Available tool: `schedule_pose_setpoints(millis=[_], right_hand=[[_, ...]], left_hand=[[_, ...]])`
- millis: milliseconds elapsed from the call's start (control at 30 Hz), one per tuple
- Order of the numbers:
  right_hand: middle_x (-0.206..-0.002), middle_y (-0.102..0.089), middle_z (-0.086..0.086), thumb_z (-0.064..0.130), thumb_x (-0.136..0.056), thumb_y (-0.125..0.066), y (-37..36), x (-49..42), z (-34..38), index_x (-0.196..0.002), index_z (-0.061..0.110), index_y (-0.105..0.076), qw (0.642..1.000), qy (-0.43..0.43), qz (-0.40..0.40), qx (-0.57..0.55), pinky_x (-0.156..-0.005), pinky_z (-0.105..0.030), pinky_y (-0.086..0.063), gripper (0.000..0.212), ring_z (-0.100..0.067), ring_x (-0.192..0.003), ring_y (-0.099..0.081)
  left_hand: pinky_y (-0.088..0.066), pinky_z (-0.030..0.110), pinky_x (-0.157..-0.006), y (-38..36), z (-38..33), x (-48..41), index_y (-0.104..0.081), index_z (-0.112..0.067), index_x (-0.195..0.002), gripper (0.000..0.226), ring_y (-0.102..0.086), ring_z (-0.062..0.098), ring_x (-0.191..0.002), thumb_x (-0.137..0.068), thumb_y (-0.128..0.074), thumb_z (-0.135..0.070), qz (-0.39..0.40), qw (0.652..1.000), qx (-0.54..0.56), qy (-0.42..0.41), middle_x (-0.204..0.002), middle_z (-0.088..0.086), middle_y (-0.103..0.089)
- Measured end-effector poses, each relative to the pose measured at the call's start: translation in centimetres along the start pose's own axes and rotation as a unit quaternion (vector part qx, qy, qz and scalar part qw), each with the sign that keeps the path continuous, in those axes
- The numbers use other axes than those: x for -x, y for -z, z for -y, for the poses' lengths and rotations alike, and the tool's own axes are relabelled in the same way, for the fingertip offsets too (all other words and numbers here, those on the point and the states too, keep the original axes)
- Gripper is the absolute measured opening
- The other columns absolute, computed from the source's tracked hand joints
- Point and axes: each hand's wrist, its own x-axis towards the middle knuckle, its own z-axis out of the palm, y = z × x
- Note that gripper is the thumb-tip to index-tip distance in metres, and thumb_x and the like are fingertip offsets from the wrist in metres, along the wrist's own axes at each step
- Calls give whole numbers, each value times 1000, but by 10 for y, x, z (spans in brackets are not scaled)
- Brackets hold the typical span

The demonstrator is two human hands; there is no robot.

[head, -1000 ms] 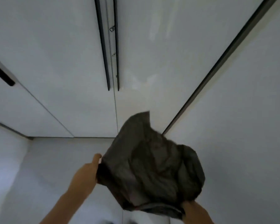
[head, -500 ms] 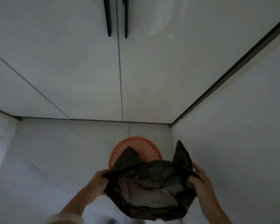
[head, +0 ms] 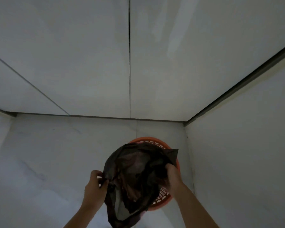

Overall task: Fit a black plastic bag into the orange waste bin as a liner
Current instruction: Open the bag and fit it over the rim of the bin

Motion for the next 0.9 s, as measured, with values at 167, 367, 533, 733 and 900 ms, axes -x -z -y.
schedule_pose_setpoints(millis=[167,367,533,733,900], right_hand=[[-111,-65,-27,10,-88,-50,87,-27,7,-109,-4,-61,882,85,-221,407,-83,-38,-49,28,-39,-99,-61],[-100,-68,-18,3,-86,-53,80,-30,8,-94,6,-66,827,285,-198,443,-80,-36,-50,15,-33,-92,-64],[-115,-64,-19,8,-92,-44,5,-59,-23,-113,-1,-61,875,132,5,466,-85,-26,-44,28,-31,-107,-59],[-94,-72,-17,6,-83,-61,50,-68,17,-93,2,-71,892,221,-180,350,-77,-31,-44,15,-25,-91,-64],[-80,-66,-15,4,-82,-65,87,-79,61,-82,-9,-68,946,205,-39,247,-65,-31,-46,13,-21,-77,-59]], left_hand=[[-42,11,-52,-19,-24,-17,-57,-26,-70,25,-60,11,-65,-90,-52,-13,86,988,-75,-101,-66,-7,-62],[-44,22,-60,-37,-49,-42,-67,-13,-84,26,-59,16,-69,-95,-44,-10,115,991,16,-68,-73,1,-64],[-34,23,-51,-25,-25,-56,-53,-22,-54,36,-52,20,-57,-88,-52,-9,34,984,-149,-87,-48,-7,-51],[-54,41,-77,-33,-32,-81,-65,-4,-89,11,-68,34,-80,-78,-66,-5,-46,998,-45,-15,-83,19,-71],[-51,29,-62,-47,-50,-115,-68,3,-84,7,-61,26,-68,-83,-62,-2,42,981,177,70,-74,13,-66]])
